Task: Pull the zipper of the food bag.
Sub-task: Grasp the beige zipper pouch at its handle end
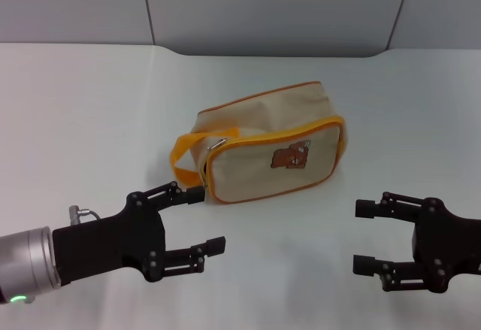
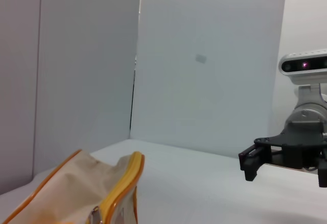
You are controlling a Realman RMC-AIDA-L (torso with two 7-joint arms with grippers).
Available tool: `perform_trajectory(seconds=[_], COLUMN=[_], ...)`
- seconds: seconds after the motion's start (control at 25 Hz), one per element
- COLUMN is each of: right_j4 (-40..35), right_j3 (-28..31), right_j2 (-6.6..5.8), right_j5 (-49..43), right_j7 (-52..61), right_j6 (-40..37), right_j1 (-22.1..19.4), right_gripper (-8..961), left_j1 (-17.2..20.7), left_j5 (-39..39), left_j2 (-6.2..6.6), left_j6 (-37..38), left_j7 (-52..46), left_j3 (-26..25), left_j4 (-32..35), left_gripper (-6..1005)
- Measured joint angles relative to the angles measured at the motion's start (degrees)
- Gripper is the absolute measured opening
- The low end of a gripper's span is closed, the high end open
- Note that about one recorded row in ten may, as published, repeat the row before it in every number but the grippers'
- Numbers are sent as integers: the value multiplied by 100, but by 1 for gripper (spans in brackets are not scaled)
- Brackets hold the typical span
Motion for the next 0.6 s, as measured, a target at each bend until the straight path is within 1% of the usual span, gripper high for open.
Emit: perform_trajectory(seconds=[0.2,0.4,0.48,0.6], right_j4=[-7,-10,-10,-10], right_j3=[3,7,9,15], right_j2=[43,51,51,57], right_j5=[1,5,5,5], right_j7=[-1,-1,-1,0], right_j6=[18,19,19,19], right_j1=[1,3,-1,-17], right_gripper=[834,834,834,835], left_j1=[67,99,99,82], left_j5=[-299,-433,-630,-1111], left_j2=[0,0,1,-4], left_j6=[-38,-113,-249,-684], left_j7=[320,350,371,650], left_j3=[-27,-49,-67,-72], left_j4=[-205,-273,-402,-888], left_gripper=[823,817,814,811])
